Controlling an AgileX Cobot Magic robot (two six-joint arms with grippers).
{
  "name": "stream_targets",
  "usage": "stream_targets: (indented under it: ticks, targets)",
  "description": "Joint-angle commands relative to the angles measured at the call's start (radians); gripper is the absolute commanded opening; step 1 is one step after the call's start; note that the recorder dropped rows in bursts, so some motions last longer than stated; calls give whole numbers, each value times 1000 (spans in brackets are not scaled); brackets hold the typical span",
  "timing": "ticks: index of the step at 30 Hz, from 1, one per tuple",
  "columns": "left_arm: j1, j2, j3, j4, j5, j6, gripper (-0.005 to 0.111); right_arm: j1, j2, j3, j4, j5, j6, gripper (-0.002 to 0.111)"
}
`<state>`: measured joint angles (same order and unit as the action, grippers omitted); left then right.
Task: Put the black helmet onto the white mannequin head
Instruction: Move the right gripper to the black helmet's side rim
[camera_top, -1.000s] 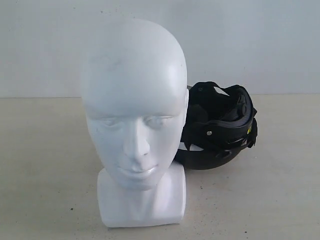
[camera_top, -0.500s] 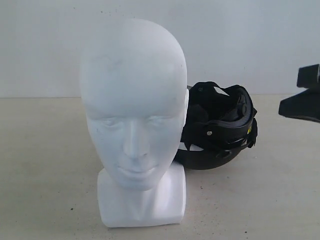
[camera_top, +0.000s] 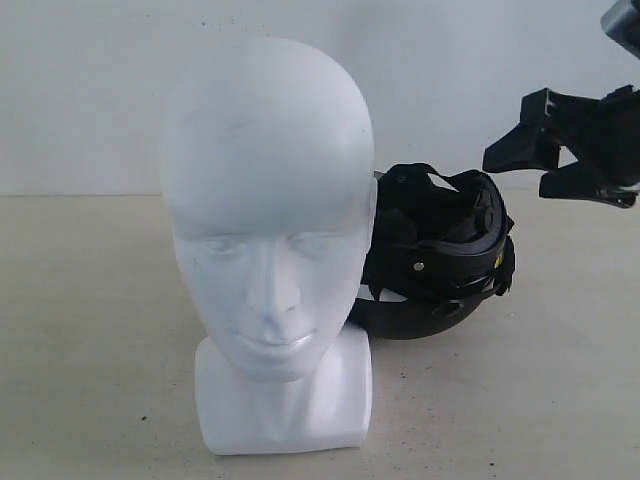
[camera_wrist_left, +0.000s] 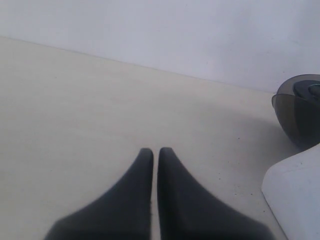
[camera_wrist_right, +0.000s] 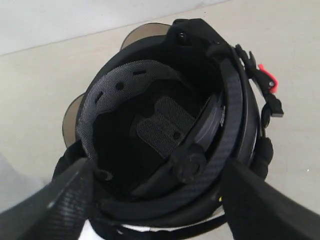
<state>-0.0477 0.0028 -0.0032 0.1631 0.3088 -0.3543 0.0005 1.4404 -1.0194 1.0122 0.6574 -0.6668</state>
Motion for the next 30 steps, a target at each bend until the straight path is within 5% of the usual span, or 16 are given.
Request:
stream_targets:
  ticks: [1, 13, 25, 30]
  targets:
    - [2, -3, 3, -7, -2, 3, 4, 24, 108, -89, -107, 4, 104, 68]
    - [2, -3, 3, -7, -2, 3, 4, 111, 261, -148, -299, -28, 290, 68]
    - [2, -3, 3, -7, -2, 3, 4, 101, 280, -148, -351, -57, 298, 0]
    - [2, -3, 3, -7, -2, 3, 4, 67, 266, -160, -356, -87, 298, 0]
